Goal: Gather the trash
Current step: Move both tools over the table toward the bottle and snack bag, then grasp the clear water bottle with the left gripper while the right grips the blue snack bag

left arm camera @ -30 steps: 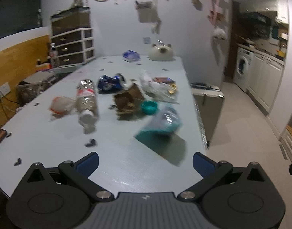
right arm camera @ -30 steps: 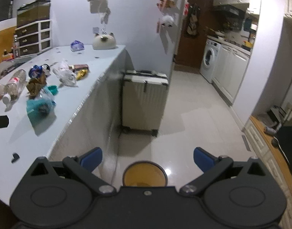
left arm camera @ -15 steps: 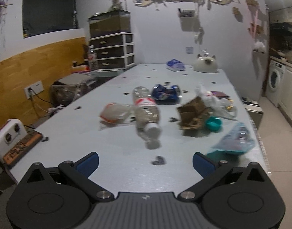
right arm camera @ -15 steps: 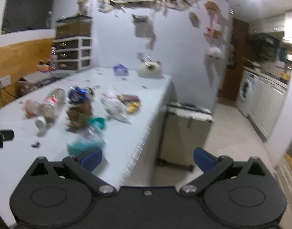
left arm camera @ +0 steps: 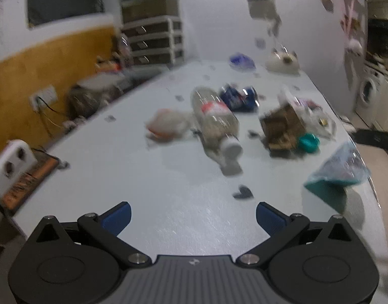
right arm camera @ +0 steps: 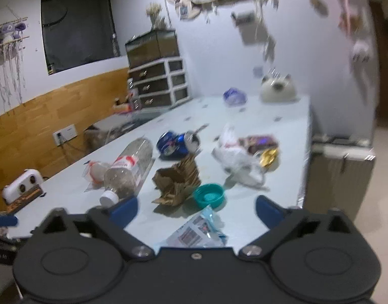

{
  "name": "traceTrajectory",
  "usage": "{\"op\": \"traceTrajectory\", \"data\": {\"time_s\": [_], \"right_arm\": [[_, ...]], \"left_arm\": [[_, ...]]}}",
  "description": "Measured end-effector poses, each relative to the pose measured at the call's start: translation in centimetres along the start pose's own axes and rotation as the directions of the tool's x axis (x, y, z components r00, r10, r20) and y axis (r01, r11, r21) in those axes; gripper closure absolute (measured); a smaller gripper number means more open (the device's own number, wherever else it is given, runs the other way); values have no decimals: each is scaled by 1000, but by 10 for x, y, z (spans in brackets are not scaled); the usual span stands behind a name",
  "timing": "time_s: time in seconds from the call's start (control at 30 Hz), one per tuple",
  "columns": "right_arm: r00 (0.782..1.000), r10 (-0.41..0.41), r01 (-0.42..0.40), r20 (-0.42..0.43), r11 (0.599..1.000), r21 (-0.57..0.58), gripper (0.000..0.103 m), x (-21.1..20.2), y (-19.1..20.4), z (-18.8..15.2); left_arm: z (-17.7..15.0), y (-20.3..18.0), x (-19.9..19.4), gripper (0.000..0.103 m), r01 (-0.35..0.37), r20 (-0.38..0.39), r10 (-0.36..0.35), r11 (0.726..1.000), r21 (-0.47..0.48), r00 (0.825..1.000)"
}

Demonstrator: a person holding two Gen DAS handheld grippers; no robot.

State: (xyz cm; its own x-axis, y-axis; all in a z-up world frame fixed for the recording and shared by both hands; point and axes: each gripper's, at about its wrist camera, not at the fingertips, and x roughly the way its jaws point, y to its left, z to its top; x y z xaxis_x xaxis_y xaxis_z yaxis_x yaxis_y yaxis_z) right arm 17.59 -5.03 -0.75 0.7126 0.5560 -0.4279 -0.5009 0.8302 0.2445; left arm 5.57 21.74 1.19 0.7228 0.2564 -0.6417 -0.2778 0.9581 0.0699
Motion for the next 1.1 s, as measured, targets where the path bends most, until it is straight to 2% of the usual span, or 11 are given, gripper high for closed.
{"op": "traceTrajectory", "data": {"time_s": [0.03,0.2,0.27,0.33,0.4,0.5,0.6,0.9,1.1], "right_arm": [[999,27,-27,-25,1000,9,25,7,-3,0],[988,108,-104,-115,994,38,51,21,-8,-8],[983,125,-121,-137,992,35,57,21,-5,-13],[977,144,-142,-156,990,24,58,20,-1,-17],[973,158,-156,-168,987,22,63,19,1,-22],[964,179,-175,-195,984,35,66,17,3,-28],[960,194,-191,-203,981,34,66,12,7,-33],[949,215,-218,-230,976,11,66,2,16,-41],[951,212,-216,-226,976,10,64,3,18,-39]], "left_arm": [[-1,-1,3,0,15,-8,-14,1000,6,1000],[-1,-13,16,0,62,-2,-62,997,55,998],[3,-15,20,0,123,31,-124,992,40,992],[9,-15,24,0,175,68,-175,985,16,982],[17,-20,30,2,165,98,-165,986,8,982],[31,-25,40,8,138,149,-136,990,2,979],[47,-29,56,15,136,153,-132,991,-12,979],[61,-33,115,40,120,60,-115,988,-93,992],[63,-25,135,55,121,17,-120,976,-179,993]]}}
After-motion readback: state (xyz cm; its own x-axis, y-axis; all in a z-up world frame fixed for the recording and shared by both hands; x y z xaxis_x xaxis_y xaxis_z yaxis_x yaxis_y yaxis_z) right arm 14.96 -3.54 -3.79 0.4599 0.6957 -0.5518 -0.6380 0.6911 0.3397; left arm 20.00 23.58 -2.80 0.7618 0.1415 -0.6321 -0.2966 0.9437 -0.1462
